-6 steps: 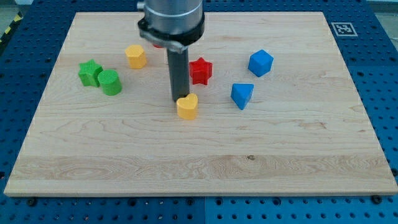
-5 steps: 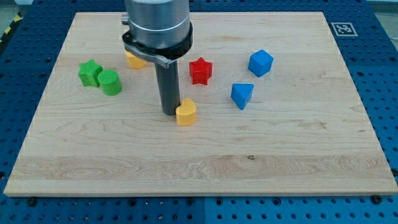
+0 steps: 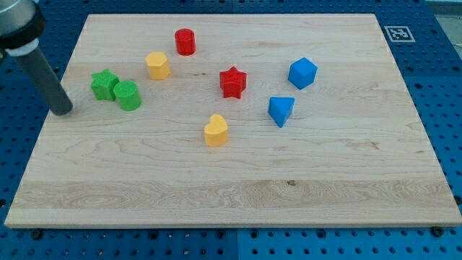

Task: Move the green blocks vertical to each other

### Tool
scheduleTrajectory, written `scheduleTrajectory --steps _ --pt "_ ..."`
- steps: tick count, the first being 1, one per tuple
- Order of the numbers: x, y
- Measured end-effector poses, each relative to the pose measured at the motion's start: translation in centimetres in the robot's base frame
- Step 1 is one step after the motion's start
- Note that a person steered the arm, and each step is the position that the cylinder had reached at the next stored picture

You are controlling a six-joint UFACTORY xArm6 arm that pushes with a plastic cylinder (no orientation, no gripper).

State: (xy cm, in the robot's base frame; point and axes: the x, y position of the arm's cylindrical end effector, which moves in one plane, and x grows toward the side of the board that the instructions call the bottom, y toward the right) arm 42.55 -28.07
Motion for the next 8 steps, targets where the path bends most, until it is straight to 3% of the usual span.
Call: scheduleTrajectory --steps 2,3,8 --pt "-7.0 -0.1" --pt "-7.8 -0.1" --pt "-3.7 7.1"
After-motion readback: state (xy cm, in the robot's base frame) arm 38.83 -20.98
